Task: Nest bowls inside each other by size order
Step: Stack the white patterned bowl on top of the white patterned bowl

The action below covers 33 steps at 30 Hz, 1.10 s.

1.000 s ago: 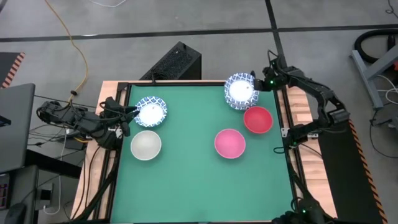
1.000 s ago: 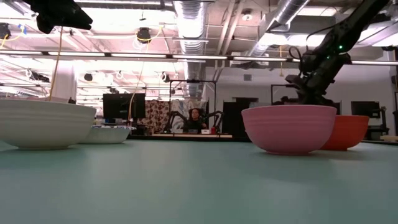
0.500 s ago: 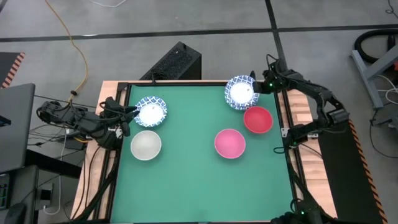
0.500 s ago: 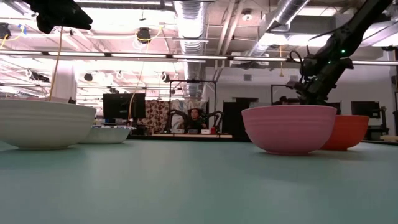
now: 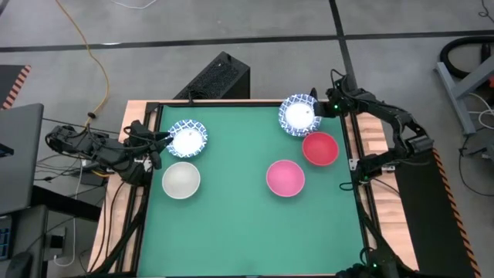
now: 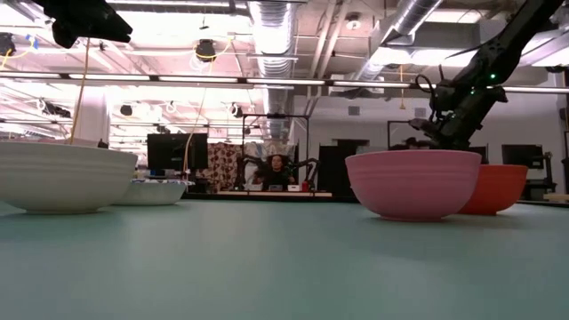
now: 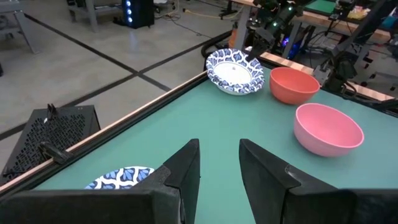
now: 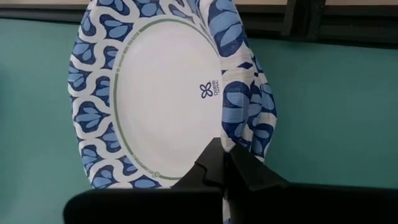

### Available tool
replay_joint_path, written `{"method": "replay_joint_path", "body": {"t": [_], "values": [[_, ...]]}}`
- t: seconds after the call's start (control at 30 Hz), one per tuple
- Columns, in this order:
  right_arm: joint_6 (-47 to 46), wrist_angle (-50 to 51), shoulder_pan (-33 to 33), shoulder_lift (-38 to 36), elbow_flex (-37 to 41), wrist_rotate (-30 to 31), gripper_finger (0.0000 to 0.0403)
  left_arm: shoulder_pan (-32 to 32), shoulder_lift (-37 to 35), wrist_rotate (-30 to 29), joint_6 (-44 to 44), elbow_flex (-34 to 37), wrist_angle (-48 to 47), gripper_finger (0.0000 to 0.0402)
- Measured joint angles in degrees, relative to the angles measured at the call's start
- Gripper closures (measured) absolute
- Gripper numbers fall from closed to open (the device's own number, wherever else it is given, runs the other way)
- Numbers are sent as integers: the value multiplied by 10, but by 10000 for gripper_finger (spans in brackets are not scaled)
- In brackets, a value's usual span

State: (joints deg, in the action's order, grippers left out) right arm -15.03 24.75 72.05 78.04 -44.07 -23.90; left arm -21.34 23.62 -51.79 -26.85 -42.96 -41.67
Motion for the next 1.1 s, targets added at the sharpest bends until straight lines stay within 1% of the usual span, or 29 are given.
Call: {"method": "replay_joint_path", "body": {"t": [0.23, 0.4, 0.5, 1.1], "values": [[-2, 0, 0, 0, 0, -2, 387, 0, 0, 0, 0, 0, 0, 300], [-2, 3, 0, 0, 0, -56, 387, 0, 0, 0, 0, 0, 0, 300], [-1, 14, 0, 0, 0, -51, 387, 0, 0, 0, 0, 0, 0, 300], [-15, 5, -1, 0, 0, -35, 387, 0, 0, 0, 0, 0, 0, 300]]}}
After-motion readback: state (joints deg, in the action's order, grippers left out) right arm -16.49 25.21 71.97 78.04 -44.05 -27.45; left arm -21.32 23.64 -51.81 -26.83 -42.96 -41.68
